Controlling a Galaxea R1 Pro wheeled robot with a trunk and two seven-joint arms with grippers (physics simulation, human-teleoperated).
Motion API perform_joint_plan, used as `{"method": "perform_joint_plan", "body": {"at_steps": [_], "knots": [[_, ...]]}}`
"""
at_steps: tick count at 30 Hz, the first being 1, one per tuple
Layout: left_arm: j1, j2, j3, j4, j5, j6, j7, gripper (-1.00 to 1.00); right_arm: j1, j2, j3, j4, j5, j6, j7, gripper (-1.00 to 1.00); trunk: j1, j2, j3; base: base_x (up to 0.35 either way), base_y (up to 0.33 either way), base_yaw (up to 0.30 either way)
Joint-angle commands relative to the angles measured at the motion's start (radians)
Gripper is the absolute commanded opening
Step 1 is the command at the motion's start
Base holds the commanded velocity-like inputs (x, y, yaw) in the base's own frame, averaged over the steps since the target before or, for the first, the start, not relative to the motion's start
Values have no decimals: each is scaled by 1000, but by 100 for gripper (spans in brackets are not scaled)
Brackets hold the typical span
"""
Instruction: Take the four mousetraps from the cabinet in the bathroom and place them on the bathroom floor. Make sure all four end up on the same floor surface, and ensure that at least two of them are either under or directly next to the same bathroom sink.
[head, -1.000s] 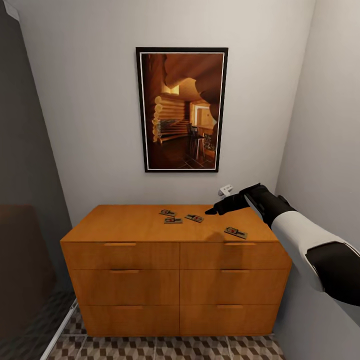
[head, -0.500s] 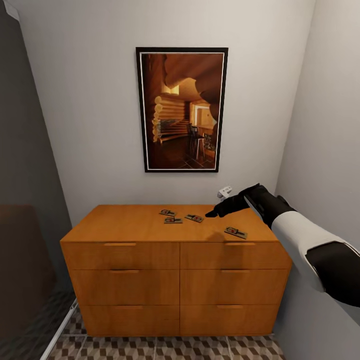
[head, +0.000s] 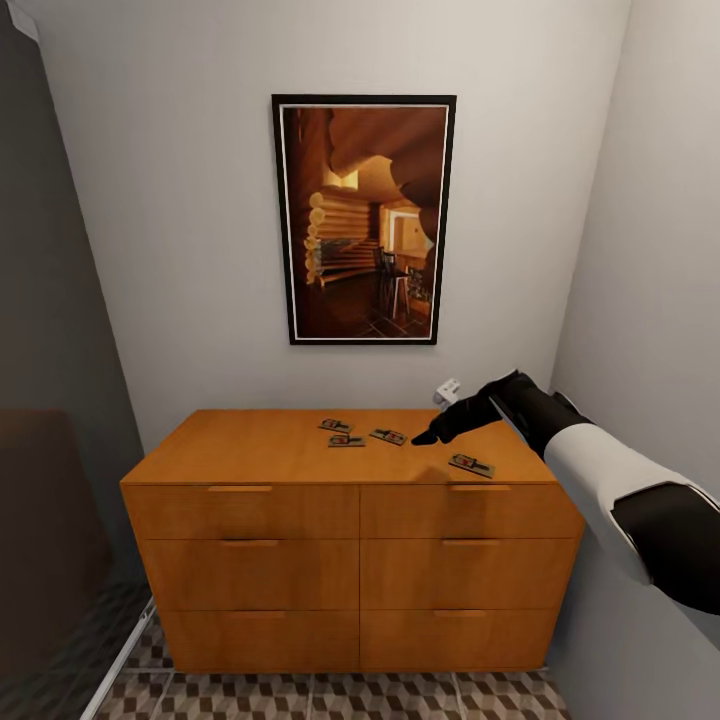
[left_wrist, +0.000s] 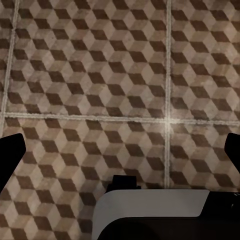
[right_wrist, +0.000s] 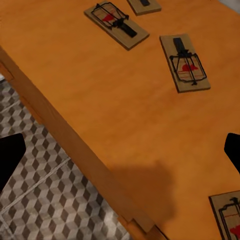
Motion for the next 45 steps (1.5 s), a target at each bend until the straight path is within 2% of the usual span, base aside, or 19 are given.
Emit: {"method": "perform_joint_plan", "body": {"at_steps": [1, 25, 30, 36, 45], "knots": [[0, 0, 1, -2, 0, -1, 1, 100, 0, 0, -1, -1, 9, 1, 7, 100, 0, -1, -1, 0, 0, 0], [1, 0, 1, -1, 0, -1, 1, 100, 0, -1, -2, 42, 12, -20, 14, 100, 0, -1, -1, 128, 0, 0], [1, 0, 1, -1, 0, -1, 1, 100, 0, -1, -1, 50, 12, -24, 14, 100, 0, -1, -1, 42, 0, 0], [1, 0, 1, -1, 0, -1, -1, 100, 0, 0, -1, 80, 12, -70, 14, 100, 0, -1, -1, 7, 0, 0], [1, 0, 1, -1, 1, -1, -2, 100, 0, -1, -3, 86, 12, -78, 15, 100, 0, -1, -1, 0, 0, 0]]}}
